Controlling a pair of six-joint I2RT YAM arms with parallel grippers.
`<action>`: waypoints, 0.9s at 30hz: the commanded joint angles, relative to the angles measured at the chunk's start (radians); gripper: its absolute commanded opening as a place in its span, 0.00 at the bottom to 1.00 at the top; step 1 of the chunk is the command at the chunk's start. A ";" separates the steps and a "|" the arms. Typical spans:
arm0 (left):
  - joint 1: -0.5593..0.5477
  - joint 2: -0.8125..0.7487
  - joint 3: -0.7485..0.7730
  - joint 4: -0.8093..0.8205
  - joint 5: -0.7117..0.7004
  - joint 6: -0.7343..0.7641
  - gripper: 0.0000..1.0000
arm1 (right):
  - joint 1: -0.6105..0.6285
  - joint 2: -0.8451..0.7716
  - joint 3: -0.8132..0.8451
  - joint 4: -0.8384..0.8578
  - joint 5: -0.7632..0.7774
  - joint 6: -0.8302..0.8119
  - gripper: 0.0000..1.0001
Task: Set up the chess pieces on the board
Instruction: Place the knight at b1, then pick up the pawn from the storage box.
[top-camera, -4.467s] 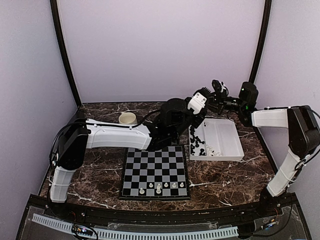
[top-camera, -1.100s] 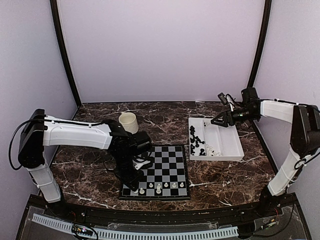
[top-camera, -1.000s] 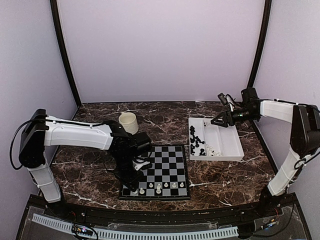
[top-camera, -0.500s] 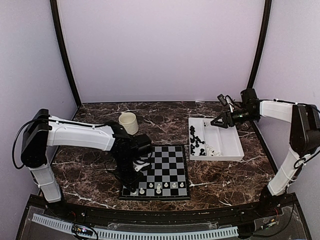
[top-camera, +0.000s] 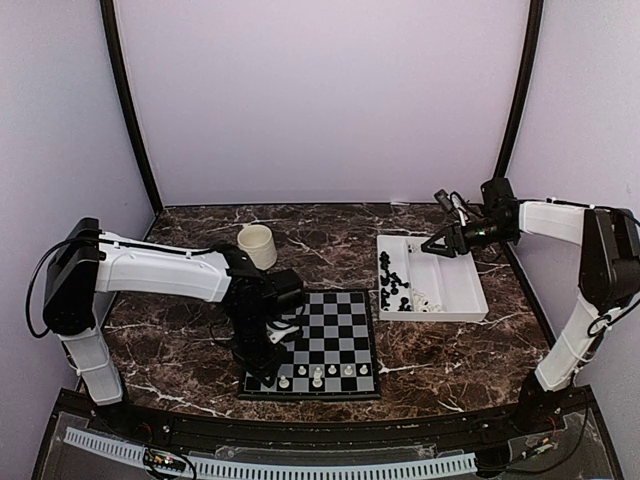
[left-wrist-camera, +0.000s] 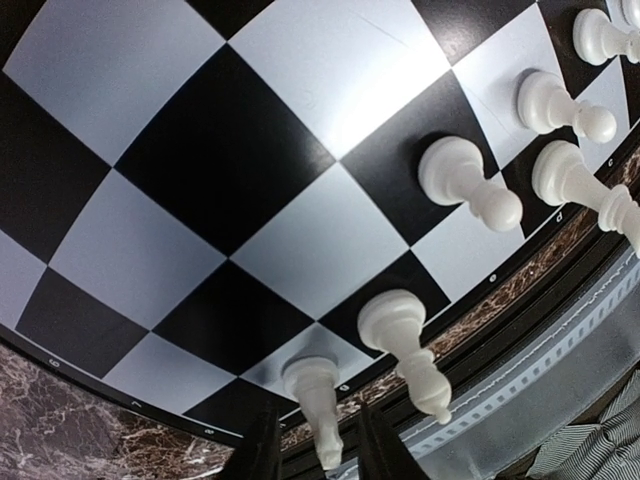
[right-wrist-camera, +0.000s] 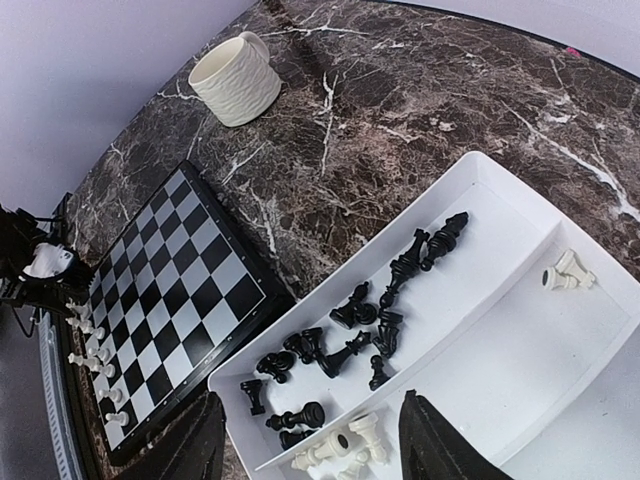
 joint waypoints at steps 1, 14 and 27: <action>-0.006 -0.030 0.024 -0.049 -0.008 0.011 0.34 | 0.001 0.006 0.027 -0.008 -0.023 -0.014 0.60; 0.030 -0.150 0.331 -0.181 -0.293 0.158 0.54 | 0.003 -0.033 0.094 -0.133 0.185 -0.182 0.56; 0.104 -0.045 0.475 0.336 -0.338 0.281 0.60 | 0.065 0.187 0.322 -0.241 0.524 -0.201 0.41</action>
